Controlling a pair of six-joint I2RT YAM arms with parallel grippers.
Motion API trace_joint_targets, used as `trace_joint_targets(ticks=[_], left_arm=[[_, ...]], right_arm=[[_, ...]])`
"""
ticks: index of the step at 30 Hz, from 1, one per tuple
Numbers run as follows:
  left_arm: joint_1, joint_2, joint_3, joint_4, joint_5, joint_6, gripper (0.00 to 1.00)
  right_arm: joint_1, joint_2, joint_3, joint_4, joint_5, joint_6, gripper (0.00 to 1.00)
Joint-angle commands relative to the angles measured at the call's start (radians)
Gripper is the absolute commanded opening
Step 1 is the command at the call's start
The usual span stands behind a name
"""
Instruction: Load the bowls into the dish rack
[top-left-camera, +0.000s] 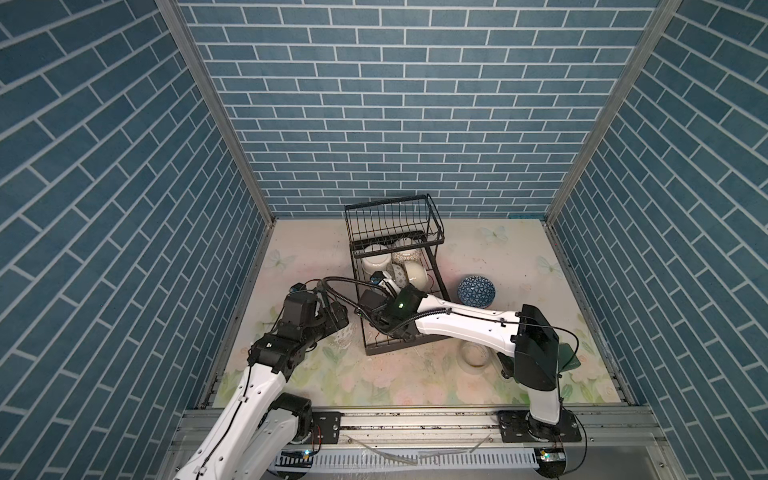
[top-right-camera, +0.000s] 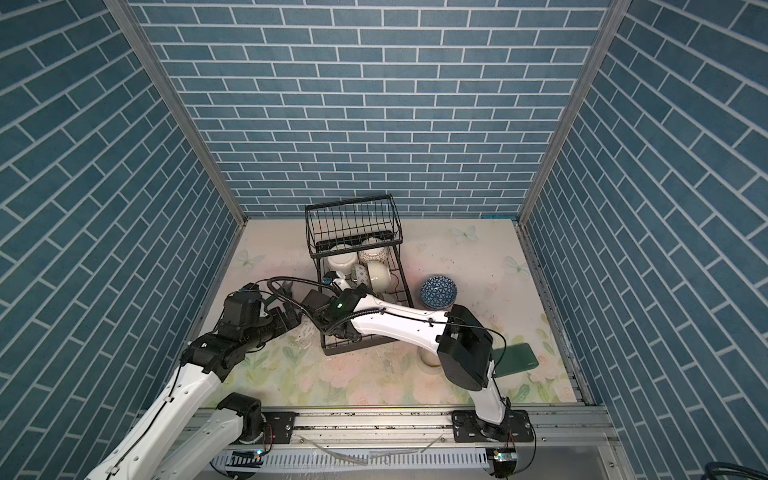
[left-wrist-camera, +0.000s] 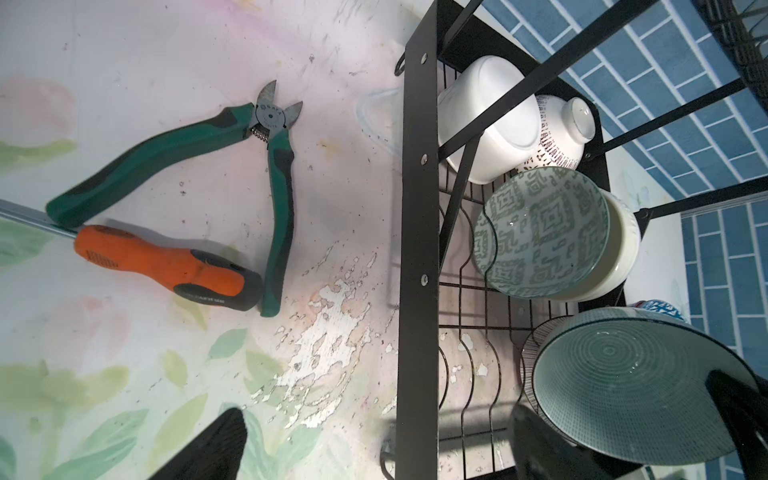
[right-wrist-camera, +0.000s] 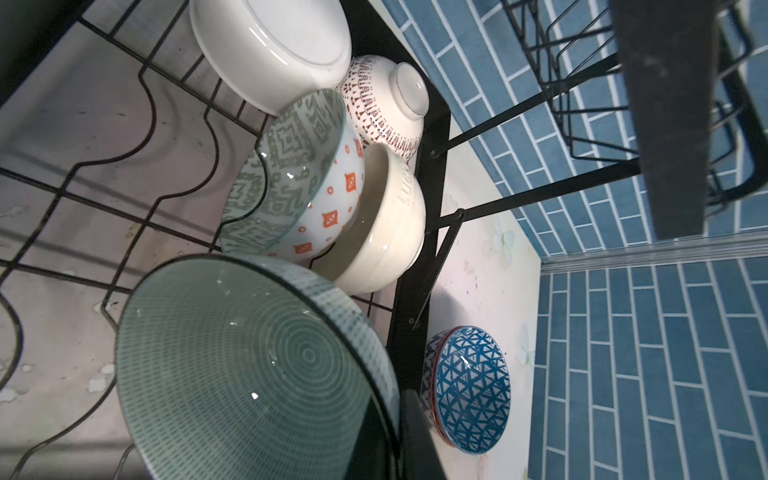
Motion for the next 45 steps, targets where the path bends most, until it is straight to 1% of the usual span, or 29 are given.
trace_joint_targets(ticks=[1,4,9,12,15,16,19,26,33,45], left_arm=[[0.036,-0.005,-0.016,0.052,0.069,-0.011,1.0],[0.061,-0.012,-0.016,0.05,0.077,-0.005,1.0],[0.118,-0.055,-0.02,0.052,0.103,0.005,1.0],[0.155,-0.089,-0.029,0.068,0.125,0.005,1.0],[0.171,-0.11,-0.035,0.081,0.129,0.001,1.0],[0.173,-0.139,-0.035,0.079,0.126,0.003,1.0],[0.176,-0.151,-0.036,0.082,0.123,0.008,1.0],[0.181,-0.152,-0.053,0.098,0.123,0.011,1.0],[0.185,-0.143,-0.067,0.118,0.129,0.017,1.0],[0.196,-0.142,-0.087,0.144,0.139,0.018,1.0]], right_arm=[[0.019,0.017,0.076,-0.049,0.145,0.071,0.0],[0.022,0.033,0.081,-0.058,0.161,0.085,0.0],[0.024,0.049,0.079,-0.099,0.193,0.141,0.0],[0.024,0.061,0.073,-0.122,0.201,0.168,0.0],[0.023,0.076,0.067,-0.139,0.201,0.195,0.0],[0.022,0.082,0.067,-0.148,0.202,0.207,0.0],[0.023,0.104,0.073,-0.162,0.2,0.228,0.0],[0.027,0.15,0.088,-0.21,0.209,0.296,0.0],[0.029,0.201,0.11,-0.296,0.246,0.381,0.0],[0.035,0.28,0.125,-0.325,0.268,0.407,0.0]])
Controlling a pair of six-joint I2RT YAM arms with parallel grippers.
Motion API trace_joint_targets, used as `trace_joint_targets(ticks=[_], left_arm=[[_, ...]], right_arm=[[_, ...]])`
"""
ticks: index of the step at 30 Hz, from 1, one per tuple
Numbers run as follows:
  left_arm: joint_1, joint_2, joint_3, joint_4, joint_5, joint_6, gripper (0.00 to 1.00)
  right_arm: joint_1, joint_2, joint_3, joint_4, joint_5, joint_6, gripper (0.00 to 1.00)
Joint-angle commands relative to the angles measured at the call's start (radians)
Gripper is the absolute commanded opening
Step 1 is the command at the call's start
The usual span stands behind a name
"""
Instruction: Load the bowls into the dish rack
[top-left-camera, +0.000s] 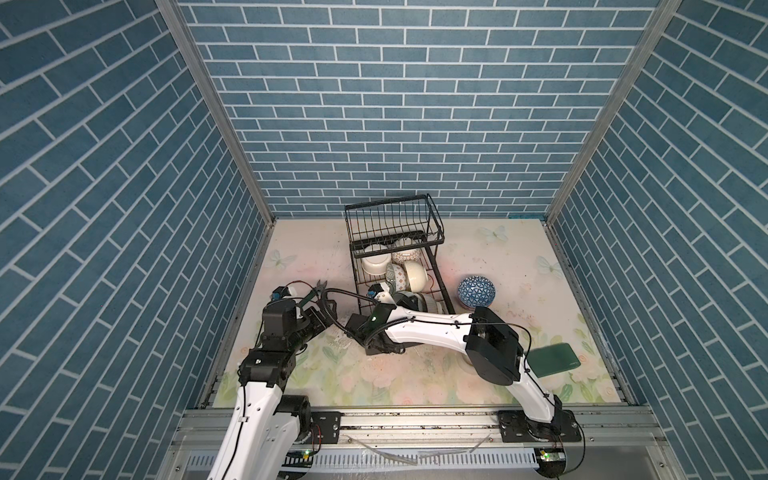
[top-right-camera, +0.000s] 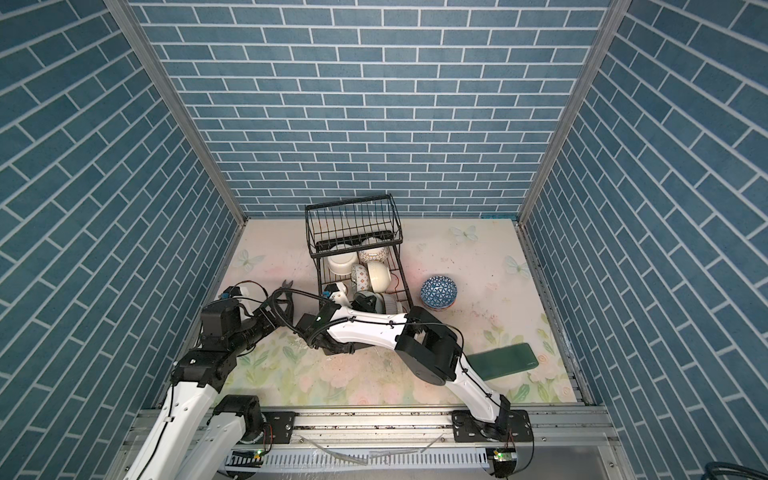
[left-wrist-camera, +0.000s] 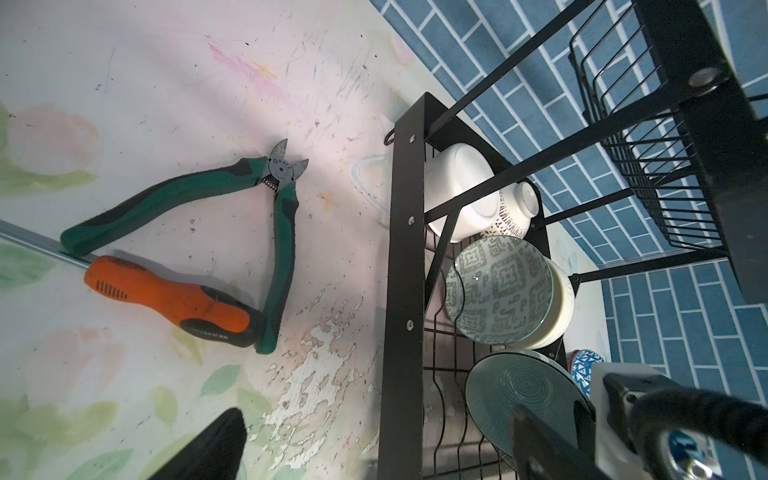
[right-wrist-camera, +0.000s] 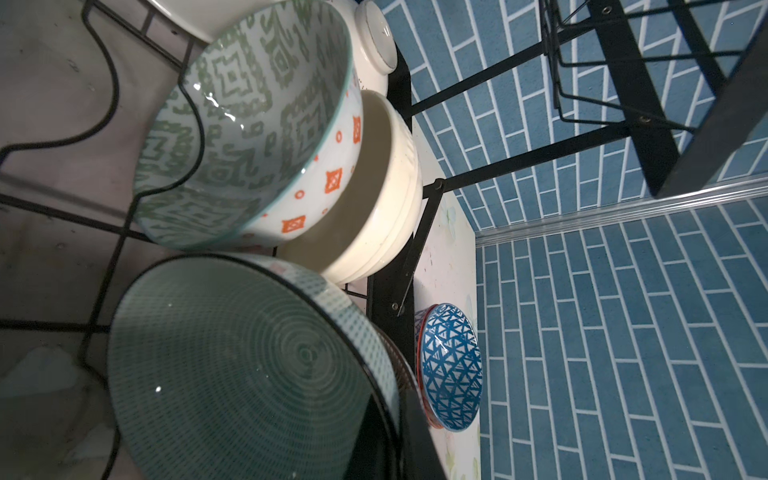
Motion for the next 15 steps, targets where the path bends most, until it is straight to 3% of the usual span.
trace_joint_targets(ticks=[1,15], left_arm=[[0.01,-0.007,-0.011,0.046,0.012,0.018,1.0],[0.023,-0.003,-0.025,0.061,0.032,0.019,1.0]], right_arm=[[0.012,0.038,0.04,-0.074,0.079,0.101,0.0],[0.045,0.128,0.083,-0.116,0.047,0.118,0.0]])
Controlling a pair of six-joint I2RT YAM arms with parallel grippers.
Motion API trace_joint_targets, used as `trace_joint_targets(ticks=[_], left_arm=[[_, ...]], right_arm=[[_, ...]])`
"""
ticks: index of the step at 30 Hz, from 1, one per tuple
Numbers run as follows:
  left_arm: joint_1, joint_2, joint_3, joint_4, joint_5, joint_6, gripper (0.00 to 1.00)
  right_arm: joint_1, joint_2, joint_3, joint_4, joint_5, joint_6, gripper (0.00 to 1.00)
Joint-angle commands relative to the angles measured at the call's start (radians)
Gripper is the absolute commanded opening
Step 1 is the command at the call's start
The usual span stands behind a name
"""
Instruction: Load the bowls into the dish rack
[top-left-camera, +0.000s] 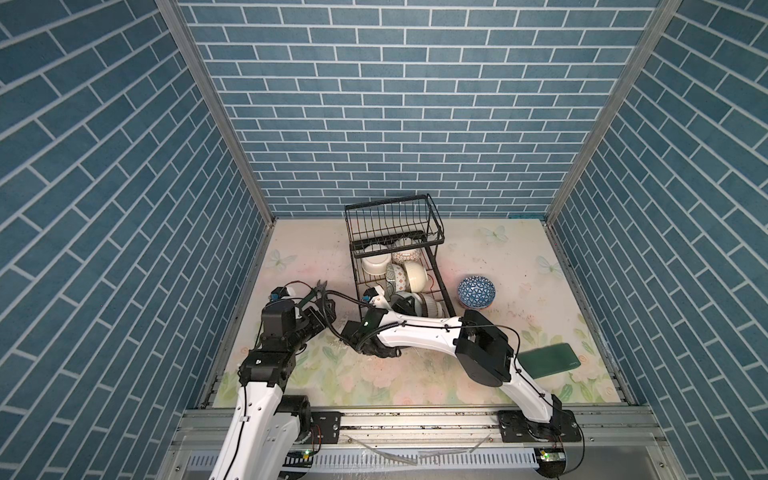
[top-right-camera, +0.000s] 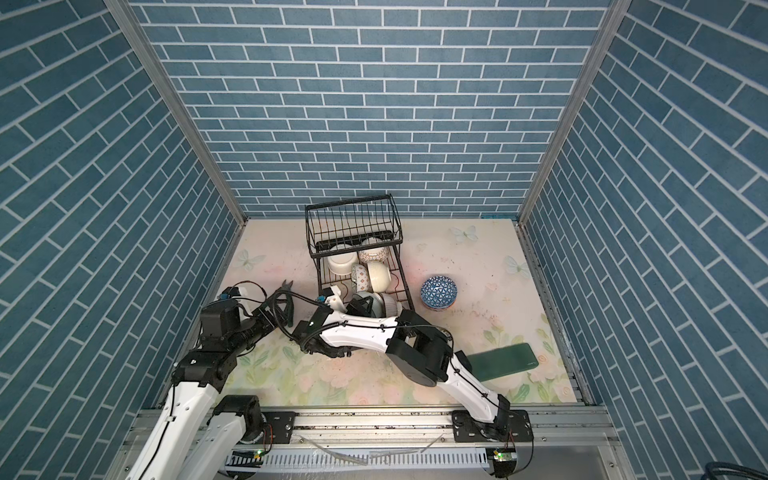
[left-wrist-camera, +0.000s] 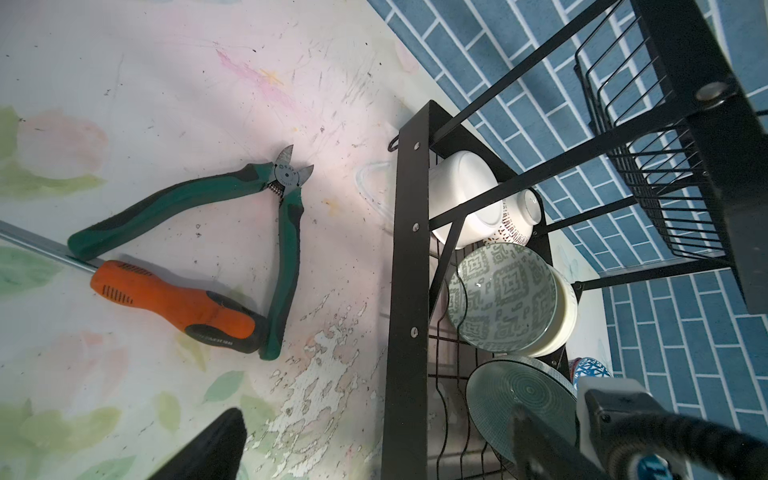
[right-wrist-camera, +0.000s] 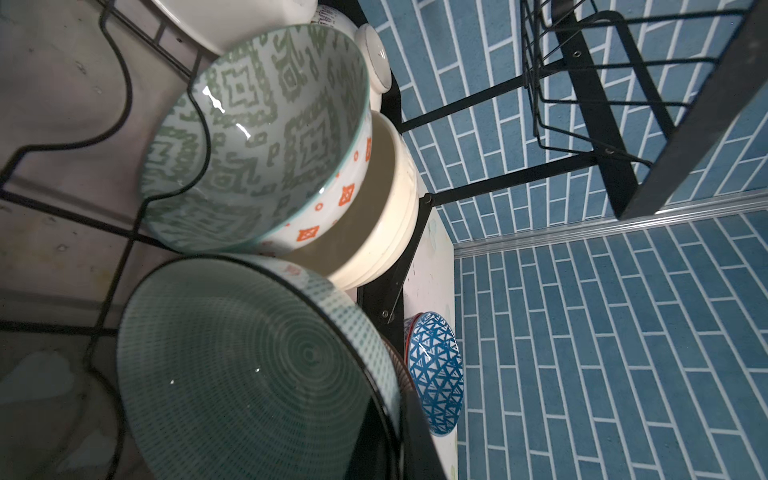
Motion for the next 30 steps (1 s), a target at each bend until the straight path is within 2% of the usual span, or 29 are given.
trace_joint_targets(ticks=[1,11,30], left_arm=[[0.006,-0.002,-0.01,0.041,0.023,0.017,1.0],[0.009,0.002,-0.017,0.056,0.034,0.011,1.0],[0.012,-0.015,-0.017,0.04,0.047,0.013,1.0]], right_arm=[[0.018,0.052,0.016,-0.025,-0.034,0.07,0.0],[0.037,0.077,0.02,0.045,-0.143,0.006,0.0],[0.084,0.084,0.036,0.005,-0.228,0.036,0.0]])
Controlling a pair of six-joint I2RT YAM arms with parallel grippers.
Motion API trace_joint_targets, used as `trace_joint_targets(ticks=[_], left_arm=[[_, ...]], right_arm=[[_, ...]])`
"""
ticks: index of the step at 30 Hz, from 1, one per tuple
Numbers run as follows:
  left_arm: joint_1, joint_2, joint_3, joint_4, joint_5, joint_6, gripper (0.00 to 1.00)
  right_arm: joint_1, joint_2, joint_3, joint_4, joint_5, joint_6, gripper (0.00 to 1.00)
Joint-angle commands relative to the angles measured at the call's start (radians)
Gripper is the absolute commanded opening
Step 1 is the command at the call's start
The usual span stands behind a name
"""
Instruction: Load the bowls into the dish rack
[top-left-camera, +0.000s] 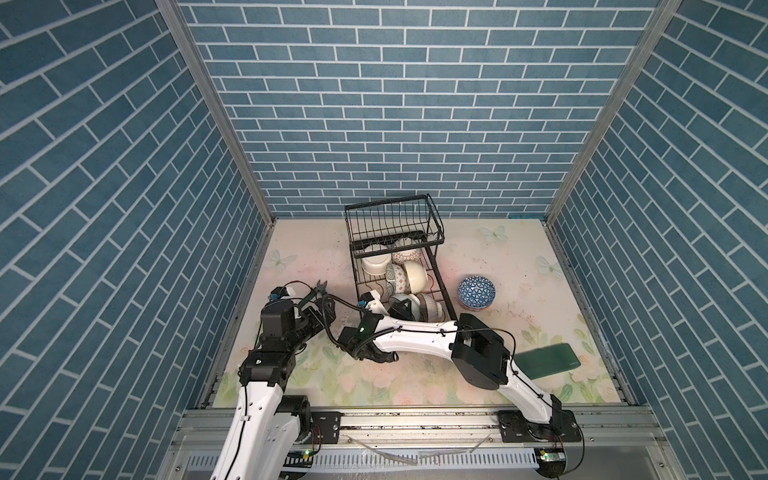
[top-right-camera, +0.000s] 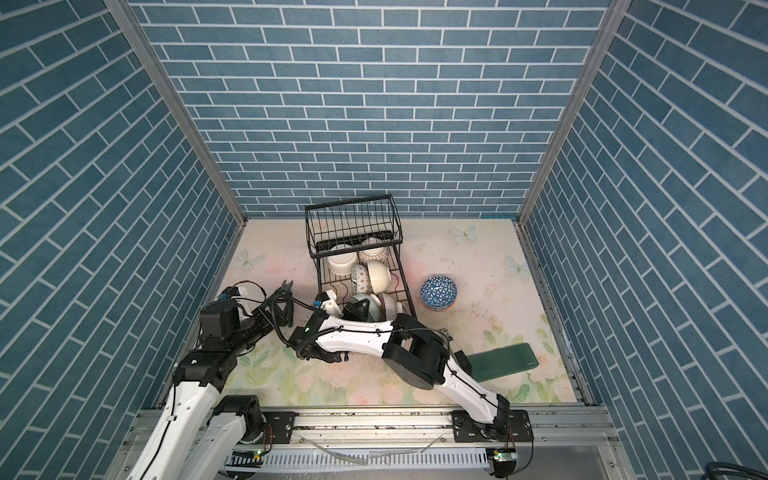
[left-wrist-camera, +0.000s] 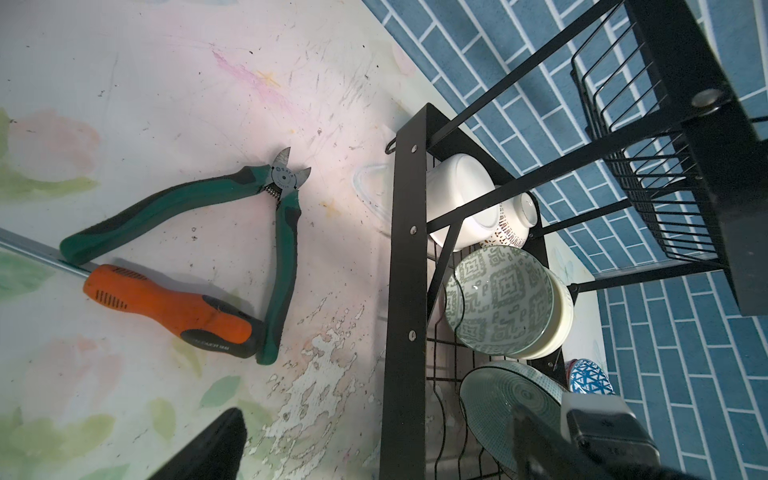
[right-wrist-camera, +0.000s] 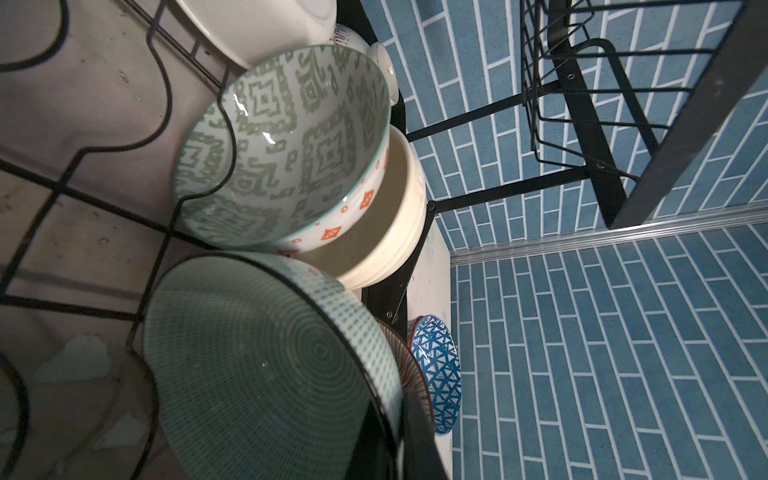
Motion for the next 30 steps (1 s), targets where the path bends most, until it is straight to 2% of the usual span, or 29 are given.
trace_joint_targets(ticks=[1,17,30], left_arm=[[0.002,-0.013,-0.008,0.019,0.029,0.013,1.0],[0.003,-0.037,-0.012,-0.001,0.034,0.013,1.0],[0.004,-0.073,-0.008,-0.022,0.017,0.018,1.0]], right_arm=[[0.058,0.065,0.016,0.009,-0.227,0.035,0.0],[0.074,0.078,0.04,-0.082,-0.302,0.126,0.07],[0.089,0.084,0.087,-0.117,-0.317,0.135,0.24]])
